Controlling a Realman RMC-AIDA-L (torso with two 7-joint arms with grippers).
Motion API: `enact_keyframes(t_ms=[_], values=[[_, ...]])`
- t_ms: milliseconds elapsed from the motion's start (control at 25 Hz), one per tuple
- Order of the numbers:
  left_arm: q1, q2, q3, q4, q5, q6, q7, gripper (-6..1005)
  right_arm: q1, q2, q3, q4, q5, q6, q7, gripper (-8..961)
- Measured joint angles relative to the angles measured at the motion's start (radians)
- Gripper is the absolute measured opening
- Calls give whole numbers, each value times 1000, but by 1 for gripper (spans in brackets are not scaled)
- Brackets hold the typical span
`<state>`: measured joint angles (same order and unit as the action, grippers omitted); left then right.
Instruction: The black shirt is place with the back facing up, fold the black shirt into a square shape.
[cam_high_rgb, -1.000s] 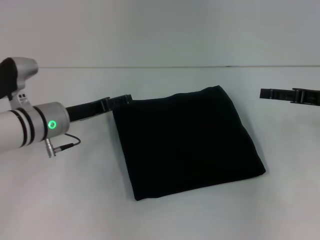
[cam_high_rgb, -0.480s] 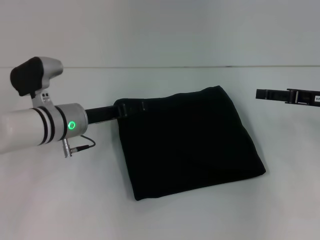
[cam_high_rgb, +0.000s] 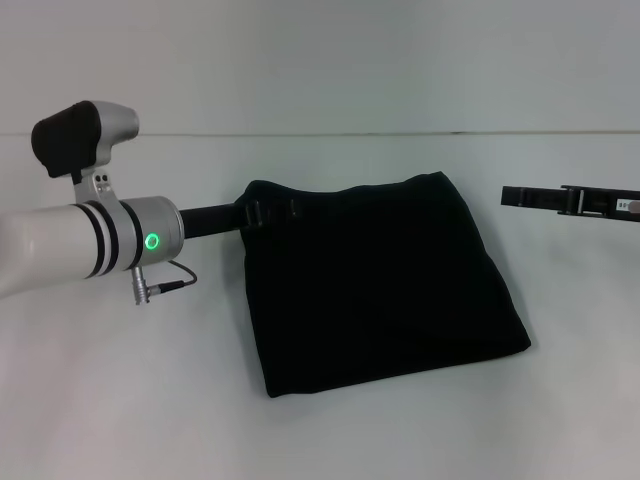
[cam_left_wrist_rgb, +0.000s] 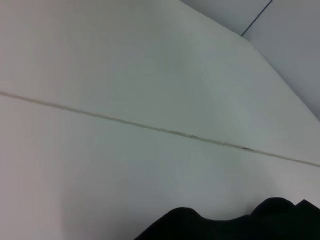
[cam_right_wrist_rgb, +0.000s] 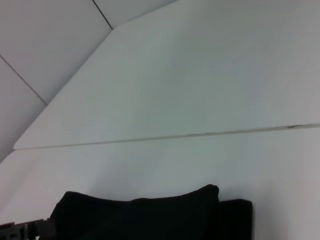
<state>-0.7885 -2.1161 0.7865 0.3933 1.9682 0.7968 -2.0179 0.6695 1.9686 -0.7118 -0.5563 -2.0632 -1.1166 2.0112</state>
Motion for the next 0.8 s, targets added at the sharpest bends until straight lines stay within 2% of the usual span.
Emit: enact_keyframes(t_ms=[160, 400, 720, 800], values=[[-3, 0, 1, 2, 0, -3, 14, 868, 0, 7, -8, 1, 0, 11, -2, 856], [-11, 2, 1, -2, 0, -16, 15, 623, -2, 10, -11, 1, 0, 18, -3, 856], [-17, 4, 14, -2, 0, -25, 7, 412, -4, 13, -11, 6, 0, 23, -3, 856], [-20, 6, 15, -3, 0, -25, 7, 319, -3, 14, -11, 20, 1, 33, -3, 856]])
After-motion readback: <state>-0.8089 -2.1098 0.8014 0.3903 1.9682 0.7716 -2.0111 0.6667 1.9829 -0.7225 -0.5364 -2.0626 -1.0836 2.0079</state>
